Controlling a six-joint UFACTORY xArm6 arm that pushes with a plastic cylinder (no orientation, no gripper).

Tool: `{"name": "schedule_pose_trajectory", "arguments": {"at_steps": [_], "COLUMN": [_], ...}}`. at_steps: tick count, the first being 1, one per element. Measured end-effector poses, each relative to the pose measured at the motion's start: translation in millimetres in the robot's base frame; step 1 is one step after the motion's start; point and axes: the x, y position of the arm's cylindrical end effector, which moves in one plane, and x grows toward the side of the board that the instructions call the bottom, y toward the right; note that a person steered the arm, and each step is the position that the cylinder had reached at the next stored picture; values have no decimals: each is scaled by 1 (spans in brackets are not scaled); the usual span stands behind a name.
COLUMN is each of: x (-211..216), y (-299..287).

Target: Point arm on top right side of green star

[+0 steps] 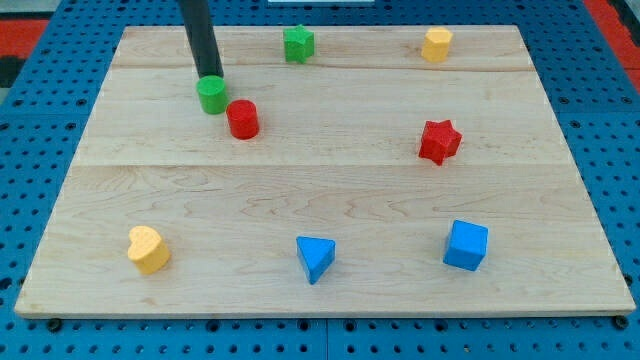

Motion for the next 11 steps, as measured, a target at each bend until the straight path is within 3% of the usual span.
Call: {"name": "schedule_pose_trajectory", "arguments": {"at_steps": [1, 2, 5, 6, 8, 10, 11], "x": [15, 2, -99, -111, -110, -100, -69], "y": [30, 54, 42, 67, 159, 126, 109]}}
